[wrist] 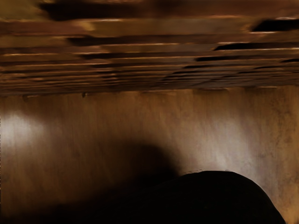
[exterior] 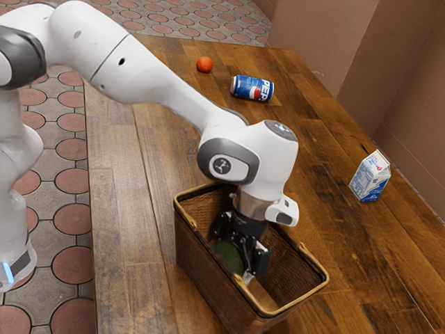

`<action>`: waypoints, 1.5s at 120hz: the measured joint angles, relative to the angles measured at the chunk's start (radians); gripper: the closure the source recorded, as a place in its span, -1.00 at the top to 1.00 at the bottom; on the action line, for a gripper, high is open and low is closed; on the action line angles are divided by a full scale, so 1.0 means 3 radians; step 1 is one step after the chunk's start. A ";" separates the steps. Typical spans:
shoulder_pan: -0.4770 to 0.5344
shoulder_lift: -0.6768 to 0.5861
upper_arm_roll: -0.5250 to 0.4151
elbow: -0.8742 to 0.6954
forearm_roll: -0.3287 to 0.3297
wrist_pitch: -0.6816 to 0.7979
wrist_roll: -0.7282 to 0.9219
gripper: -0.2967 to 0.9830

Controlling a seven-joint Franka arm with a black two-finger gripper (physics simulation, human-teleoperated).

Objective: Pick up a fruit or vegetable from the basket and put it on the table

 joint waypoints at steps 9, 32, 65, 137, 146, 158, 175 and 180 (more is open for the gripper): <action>-0.0005 -0.0027 -0.0002 0.0002 0.0006 0.0000 -0.0019 0.38; -0.0055 -0.0180 0.0015 0.0034 0.0055 -0.0001 -0.0056 0.38; -0.0220 -0.0809 0.0008 0.0057 0.0252 -0.0014 -0.0162 0.38; 0.1508 -0.1072 0.0301 0.0897 0.0814 -0.0365 -0.0337 0.49; 0.1620 -0.1061 0.0322 0.0899 0.0808 -0.0415 -0.0320 0.49; 0.1667 -0.1069 0.0371 0.0900 0.0814 -0.0457 -0.0303 0.44; 0.1810 -0.0999 0.0401 0.0859 0.0810 -0.0477 -0.0372 0.33; 0.1851 -0.0983 0.0404 0.0858 0.0819 -0.0479 -0.0441 0.29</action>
